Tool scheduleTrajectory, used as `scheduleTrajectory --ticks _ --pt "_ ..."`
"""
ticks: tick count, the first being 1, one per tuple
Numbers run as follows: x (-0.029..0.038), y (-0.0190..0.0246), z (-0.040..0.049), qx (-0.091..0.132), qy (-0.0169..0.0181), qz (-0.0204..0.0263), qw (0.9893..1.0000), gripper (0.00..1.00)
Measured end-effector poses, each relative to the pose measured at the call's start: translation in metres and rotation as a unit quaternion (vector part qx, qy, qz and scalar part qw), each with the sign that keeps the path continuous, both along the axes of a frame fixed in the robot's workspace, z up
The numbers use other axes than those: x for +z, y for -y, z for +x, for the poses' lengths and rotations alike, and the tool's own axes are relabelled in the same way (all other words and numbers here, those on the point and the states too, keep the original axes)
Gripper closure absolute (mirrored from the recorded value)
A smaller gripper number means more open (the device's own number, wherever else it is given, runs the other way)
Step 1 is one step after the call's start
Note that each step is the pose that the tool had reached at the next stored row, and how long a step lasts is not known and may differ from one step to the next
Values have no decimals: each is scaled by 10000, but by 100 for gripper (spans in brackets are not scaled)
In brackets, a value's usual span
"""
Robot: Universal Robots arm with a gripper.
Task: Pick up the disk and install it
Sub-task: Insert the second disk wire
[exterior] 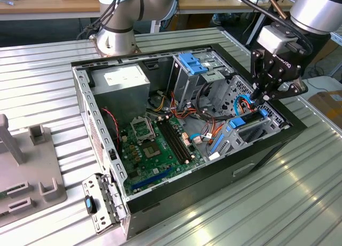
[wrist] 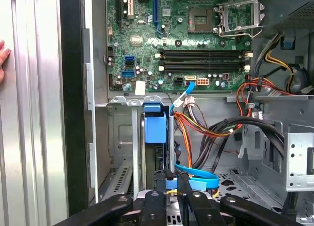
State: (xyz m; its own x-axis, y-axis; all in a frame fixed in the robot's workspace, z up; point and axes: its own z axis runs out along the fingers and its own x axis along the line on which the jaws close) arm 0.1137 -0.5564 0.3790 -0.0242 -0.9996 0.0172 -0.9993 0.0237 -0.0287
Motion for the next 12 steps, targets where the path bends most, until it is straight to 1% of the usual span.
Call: scheduleTrajectory --ticks 2,3,7,8,12 --pt "0 0 0 0 0 0 10000 75" --pt "-1 0 0 0 0 0 10000 62" --pt "-67 1 25 0 -12 -1 10000 62" --pt "-136 0 26 0 -15 -4 10000 62" --pt "-138 1 26 0 -15 -2 10000 62"
